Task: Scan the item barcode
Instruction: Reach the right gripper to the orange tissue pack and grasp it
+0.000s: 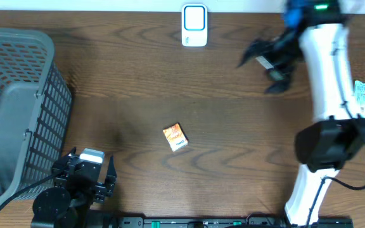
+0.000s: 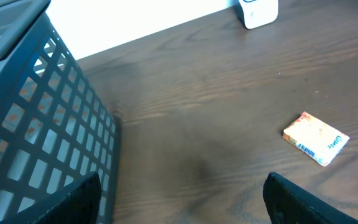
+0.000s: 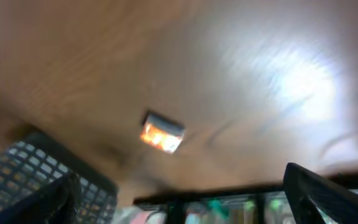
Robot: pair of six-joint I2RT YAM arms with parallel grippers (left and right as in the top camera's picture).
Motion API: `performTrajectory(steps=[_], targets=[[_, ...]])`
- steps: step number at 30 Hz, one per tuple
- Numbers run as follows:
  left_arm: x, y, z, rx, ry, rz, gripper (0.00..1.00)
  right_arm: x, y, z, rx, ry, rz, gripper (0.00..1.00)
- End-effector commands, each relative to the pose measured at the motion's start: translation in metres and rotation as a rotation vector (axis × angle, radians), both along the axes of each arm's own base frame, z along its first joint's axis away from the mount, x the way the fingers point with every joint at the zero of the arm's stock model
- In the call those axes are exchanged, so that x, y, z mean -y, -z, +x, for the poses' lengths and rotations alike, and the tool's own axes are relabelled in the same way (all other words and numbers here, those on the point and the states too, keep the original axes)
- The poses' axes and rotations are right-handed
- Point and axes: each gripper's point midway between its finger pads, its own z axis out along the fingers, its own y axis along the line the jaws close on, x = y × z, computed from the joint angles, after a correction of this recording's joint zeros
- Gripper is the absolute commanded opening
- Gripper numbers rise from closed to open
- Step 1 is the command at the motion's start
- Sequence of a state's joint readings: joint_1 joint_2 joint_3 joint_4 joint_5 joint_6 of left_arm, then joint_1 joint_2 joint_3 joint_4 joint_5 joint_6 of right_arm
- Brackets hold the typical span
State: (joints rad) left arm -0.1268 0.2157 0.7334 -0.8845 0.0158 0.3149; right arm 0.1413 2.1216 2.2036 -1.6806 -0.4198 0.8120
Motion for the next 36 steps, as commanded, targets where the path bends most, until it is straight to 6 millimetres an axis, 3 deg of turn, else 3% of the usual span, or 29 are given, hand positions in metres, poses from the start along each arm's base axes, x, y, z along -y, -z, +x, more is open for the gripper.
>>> performTrajectory(steps=[1, 6, 10, 20, 29, 36], targets=[[-0.002, -0.002, 0.000, 0.008, -0.010, 0.007, 0.84, -0.064, 0.036, -0.029, -0.197, 0.205, -0.108, 0.99], [-0.002, -0.002, 0.000, 0.008, -0.010, 0.007, 0.84, -0.122, 0.086, -0.058, -0.230, 0.279, -0.200, 0.99], [-0.002, -0.002, 0.000, 0.008, -0.010, 0.007, 0.84, -0.154, 0.124, -0.069, -0.155, 0.227, -0.204, 0.99], [-0.002, -0.002, 0.000, 0.008, -0.010, 0.007, 0.84, -0.170, 0.168, -0.117, -0.220, 0.313, -0.296, 0.99], [-0.002, -0.002, 0.000, 0.008, -0.010, 0.007, 0.84, -0.192, 0.189, -0.118, -0.153, 0.345, -0.244, 0.99], [-0.002, -0.002, 0.000, 0.008, -0.010, 0.007, 0.84, -0.179, 0.194, -0.113, -0.007, 0.185, -0.331, 0.73]])
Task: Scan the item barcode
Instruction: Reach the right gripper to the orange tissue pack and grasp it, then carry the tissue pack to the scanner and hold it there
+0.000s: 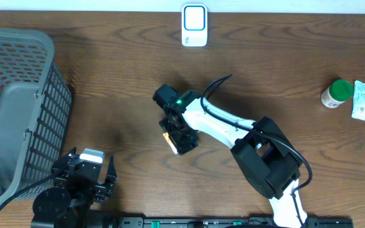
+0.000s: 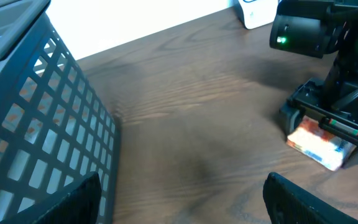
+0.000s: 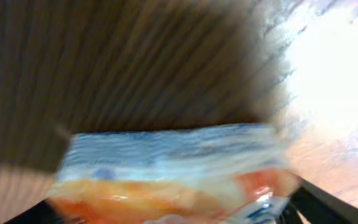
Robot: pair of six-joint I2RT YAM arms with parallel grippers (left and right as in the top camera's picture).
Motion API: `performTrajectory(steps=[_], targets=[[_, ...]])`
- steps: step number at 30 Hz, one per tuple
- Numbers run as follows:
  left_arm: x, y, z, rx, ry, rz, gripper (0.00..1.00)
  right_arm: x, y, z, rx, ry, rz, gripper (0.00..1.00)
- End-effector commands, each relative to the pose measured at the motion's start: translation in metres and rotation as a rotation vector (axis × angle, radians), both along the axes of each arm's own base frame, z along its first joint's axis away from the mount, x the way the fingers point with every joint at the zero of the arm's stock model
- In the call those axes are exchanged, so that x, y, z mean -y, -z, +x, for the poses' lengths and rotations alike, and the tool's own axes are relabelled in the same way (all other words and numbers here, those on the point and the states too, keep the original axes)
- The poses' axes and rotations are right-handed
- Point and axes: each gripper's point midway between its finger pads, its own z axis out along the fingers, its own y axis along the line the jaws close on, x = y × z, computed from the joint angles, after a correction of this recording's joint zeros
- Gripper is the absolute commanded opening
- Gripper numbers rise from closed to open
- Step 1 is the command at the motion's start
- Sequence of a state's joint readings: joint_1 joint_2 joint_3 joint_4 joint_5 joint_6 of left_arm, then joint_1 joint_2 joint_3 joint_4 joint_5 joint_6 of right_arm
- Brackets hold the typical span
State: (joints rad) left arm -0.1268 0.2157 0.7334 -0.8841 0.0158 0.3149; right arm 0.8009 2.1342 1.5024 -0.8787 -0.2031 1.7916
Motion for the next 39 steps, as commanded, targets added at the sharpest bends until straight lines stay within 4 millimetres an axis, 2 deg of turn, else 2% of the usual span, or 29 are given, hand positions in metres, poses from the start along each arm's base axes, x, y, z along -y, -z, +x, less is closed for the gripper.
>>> performTrajectory(steps=[1, 6, 9, 11, 13, 16, 17, 20, 22, 24, 30, 33, 39], targets=[[-0.002, -0.002, 0.000, 0.007, -0.010, 0.007, 0.84, 0.017, 0.006, 0.007, 0.098, -0.146, -0.101, 0.72], [-0.002, -0.002, 0.000, 0.007, -0.010, 0.007, 0.84, 0.031, 0.004, 0.025, 0.178, -0.304, -0.155, 0.72], [-0.002, -0.002, 0.000, 0.007, -0.010, 0.007, 0.84, 0.027, -0.010, 0.047, 0.235, -0.416, -0.123, 0.70], [-0.002, -0.002, 0.000, 0.007, -0.010, 0.007, 0.84, 0.020, -0.031, 0.073, 0.318, -0.535, -0.089, 0.68], [-0.002, -0.002, 0.000, 0.007, -0.010, 0.007, 0.84, 0.010, -0.062, 0.102, 0.427, -0.649, -0.058, 0.60], [-0.002, -0.002, 0.000, 0.007, -0.010, 0.007, 0.84, 0.002, -0.097, 0.133, 0.556, -0.748, -0.061, 0.59], [-0.002, -0.002, 0.000, 0.007, -0.010, 0.007, 0.84, 0.002, -0.123, 0.154, 0.649, -0.791, -0.103, 0.61], [-0.002, -0.002, 0.000, 0.007, -0.010, 0.007, 0.84, 0.011, -0.161, 0.186, 0.786, -0.819, -0.228, 0.67], [-0.002, -0.002, 0.000, 0.007, -0.010, 0.007, 0.84, 0.019, -0.187, 0.209, 0.888, -0.839, -0.343, 0.67], [-0.002, -0.002, 0.000, 0.007, -0.010, 0.007, 0.84, 0.024, -0.203, 0.225, 0.956, -0.859, -0.428, 0.67], [-0.002, -0.002, 0.000, 0.007, -0.010, 0.007, 0.84, 0.037, -0.231, 0.253, 1.074, -0.801, -0.566, 0.66], [-0.002, -0.002, 0.000, 0.007, -0.010, 0.007, 0.84, 0.052, -0.249, 0.277, 1.154, -0.726, -0.612, 0.63], [-0.002, -0.002, 0.000, 0.007, -0.010, 0.007, 0.84, 0.081, -0.253, 0.310, 1.209, -0.619, -0.638, 0.63]])
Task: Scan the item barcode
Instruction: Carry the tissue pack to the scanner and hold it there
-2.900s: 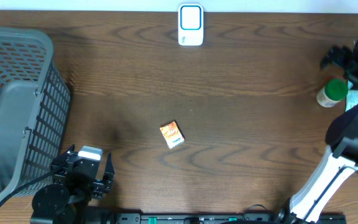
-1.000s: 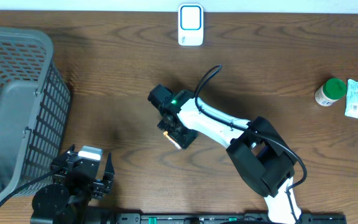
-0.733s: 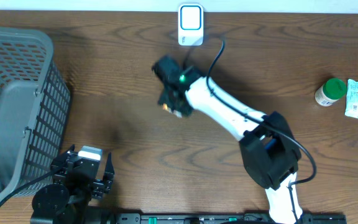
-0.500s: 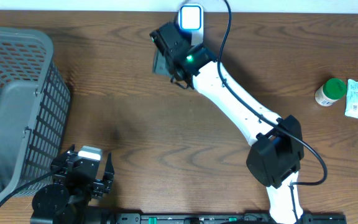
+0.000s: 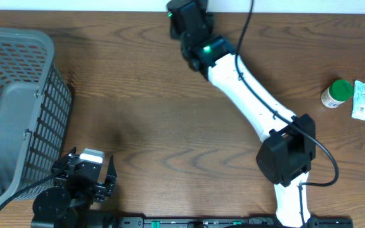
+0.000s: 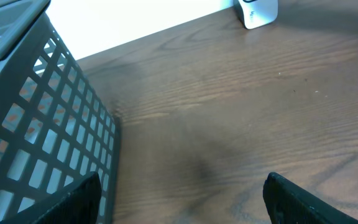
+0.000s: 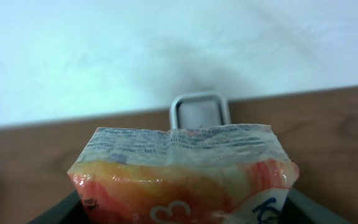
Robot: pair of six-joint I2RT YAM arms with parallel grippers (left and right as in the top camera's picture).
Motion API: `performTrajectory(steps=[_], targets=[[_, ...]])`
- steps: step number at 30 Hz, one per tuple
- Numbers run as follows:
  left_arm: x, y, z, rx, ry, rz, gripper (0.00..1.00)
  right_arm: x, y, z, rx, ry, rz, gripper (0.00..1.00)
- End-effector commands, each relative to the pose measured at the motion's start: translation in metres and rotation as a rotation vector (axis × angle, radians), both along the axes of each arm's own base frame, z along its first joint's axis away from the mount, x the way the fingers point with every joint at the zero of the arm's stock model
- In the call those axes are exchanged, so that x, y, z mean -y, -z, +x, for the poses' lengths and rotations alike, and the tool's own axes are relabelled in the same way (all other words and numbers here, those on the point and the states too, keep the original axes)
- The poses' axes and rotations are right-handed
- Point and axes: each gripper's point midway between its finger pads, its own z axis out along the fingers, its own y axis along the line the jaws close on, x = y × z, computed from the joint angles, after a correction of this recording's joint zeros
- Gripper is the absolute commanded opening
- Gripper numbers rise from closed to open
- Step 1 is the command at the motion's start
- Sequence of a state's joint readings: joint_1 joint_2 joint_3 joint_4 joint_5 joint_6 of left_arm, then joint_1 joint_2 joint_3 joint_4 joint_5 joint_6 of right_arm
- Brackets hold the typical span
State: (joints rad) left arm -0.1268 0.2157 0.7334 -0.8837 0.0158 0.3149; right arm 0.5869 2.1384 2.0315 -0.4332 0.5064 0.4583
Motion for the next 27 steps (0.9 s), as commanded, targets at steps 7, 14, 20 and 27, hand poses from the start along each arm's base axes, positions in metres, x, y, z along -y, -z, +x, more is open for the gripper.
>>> performTrajectory(steps=[7, 14, 20, 27], targets=[[-0.002, -0.002, 0.000, 0.007, -0.010, 0.007, 0.84, 0.036, 0.027, 0.061, 0.091, 0.028, -0.057, 0.61], [-0.002, -0.002, 0.000, 0.007, -0.010, 0.007, 0.84, 0.018, 0.060, 0.088, 0.176, -0.026, -0.101, 0.59], [-0.002, -0.002, 0.000, 0.007, -0.010, 0.007, 0.84, 0.013, 0.076, 0.103, 0.248, -0.022, -0.084, 0.58], [-0.002, -0.002, 0.000, 0.007, -0.010, 0.007, 0.84, 0.010, 0.109, 0.111, 0.262, -0.027, -0.105, 0.58]])
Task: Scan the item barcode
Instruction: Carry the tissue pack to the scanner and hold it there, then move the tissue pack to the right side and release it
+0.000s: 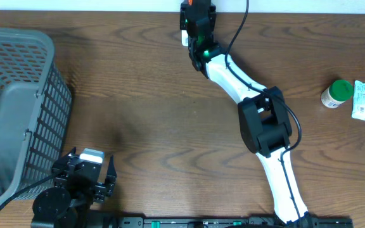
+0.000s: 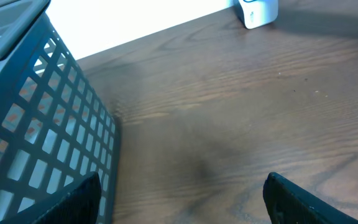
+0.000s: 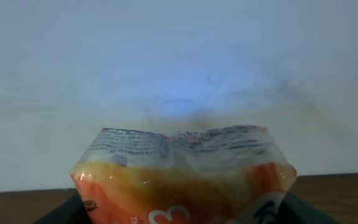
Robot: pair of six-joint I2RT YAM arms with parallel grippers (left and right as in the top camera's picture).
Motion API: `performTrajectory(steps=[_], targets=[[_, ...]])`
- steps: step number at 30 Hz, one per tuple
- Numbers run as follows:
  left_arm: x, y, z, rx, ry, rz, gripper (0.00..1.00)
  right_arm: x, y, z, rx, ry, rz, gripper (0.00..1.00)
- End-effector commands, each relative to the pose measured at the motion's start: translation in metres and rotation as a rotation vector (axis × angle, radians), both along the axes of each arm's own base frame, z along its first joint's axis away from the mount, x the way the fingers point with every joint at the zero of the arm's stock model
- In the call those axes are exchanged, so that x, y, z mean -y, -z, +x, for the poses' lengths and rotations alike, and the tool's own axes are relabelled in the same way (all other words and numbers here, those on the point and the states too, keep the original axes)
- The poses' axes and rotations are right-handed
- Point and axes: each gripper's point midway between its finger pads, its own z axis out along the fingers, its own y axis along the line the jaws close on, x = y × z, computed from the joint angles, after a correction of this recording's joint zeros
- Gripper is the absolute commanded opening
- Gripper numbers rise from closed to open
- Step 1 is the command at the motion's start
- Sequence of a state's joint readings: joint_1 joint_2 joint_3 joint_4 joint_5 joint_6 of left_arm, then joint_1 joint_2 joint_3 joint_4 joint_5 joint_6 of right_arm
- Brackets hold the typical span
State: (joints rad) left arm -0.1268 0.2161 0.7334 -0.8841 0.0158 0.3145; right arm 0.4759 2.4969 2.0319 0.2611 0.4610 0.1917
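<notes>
The item is a small orange snack packet [image 3: 184, 177] with a clear printed top edge. My right gripper [image 3: 182, 211] is shut on it and holds it up facing the white wall, where a faint blue glow shows. From overhead, the right gripper [image 1: 198, 12] is at the table's far edge, over the white barcode scanner [image 1: 184, 37], which it mostly hides. The left wrist view shows the scanner's base [image 2: 258, 11] at its top edge. My left gripper [image 2: 179, 202] stands open and empty at the near left [image 1: 84, 174].
A grey mesh basket [image 1: 14, 107] fills the left side, close to the left gripper. At the right edge stand a green-capped bottle [image 1: 336, 93], a white packet and a red packet. The right arm [image 1: 258, 120] spans the table's middle.
My right gripper has moved a little further over the scanner with the packet. In its wrist view the scanner has dropped out of sight and a blue glow shows on the wall.
The packet lay in the middle of the table with my right gripper high at the back right. Then the gripper was down around the packet. Then it held the packet near the scanner at the far edge, and now over it. The left arm stayed still.
</notes>
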Motion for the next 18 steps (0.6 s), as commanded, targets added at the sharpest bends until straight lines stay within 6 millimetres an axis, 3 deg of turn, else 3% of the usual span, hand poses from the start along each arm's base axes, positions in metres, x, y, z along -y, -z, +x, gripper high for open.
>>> performTrajectory(steps=[1, 10, 15, 18], targets=[[-0.002, -0.002, 0.000, 0.008, -0.009, 0.008, 0.84, -0.003, 0.030, 0.003, -0.025, -0.003, -0.038, 0.58], [-0.002, -0.002, 0.000, 0.008, -0.009, 0.008, 0.84, 0.006, 0.033, 0.006, -0.017, 0.039, -0.056, 0.57], [-0.002, -0.002, 0.000, 0.008, -0.009, 0.008, 0.84, 0.012, 0.009, -0.006, -0.063, 0.079, -0.142, 0.58], [-0.002, -0.002, 0.000, 0.008, -0.009, 0.008, 0.84, 0.018, -0.014, -0.025, -0.155, 0.064, -0.189, 0.57]])
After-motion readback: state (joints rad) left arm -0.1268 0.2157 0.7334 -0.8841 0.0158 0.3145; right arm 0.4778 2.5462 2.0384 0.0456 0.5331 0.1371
